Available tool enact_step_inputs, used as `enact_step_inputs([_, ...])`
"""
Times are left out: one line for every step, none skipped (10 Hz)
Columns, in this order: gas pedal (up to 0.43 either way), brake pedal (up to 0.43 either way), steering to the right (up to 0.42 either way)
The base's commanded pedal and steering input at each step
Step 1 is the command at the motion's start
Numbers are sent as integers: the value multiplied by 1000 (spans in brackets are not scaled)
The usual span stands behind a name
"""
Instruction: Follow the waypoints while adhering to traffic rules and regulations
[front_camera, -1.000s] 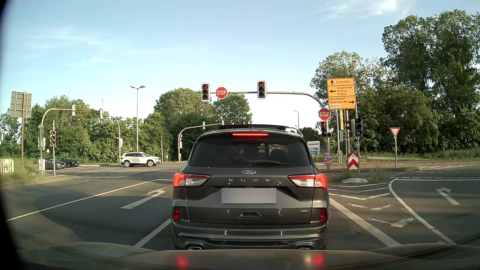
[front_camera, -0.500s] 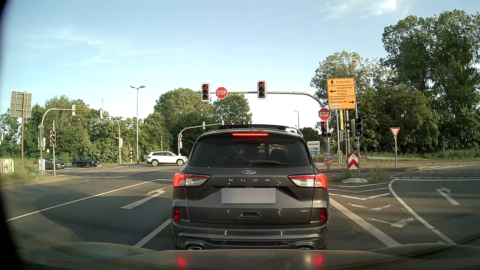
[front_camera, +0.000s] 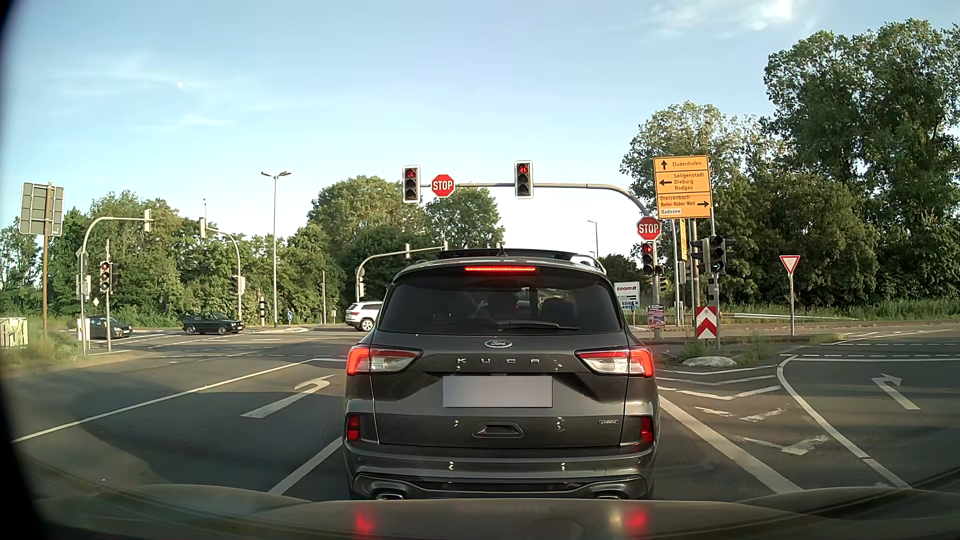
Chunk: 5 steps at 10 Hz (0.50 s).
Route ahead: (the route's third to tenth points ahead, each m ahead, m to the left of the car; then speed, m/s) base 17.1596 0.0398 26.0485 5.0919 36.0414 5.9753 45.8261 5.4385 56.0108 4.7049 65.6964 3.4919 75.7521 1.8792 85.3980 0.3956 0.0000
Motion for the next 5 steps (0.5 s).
enact_step_inputs([0,287,5])
enact_step_inputs([0,280,5])
enact_step_inputs([0,280,5])
enact_step_inputs([0,287,5])
enact_step_inputs([0,280,5])
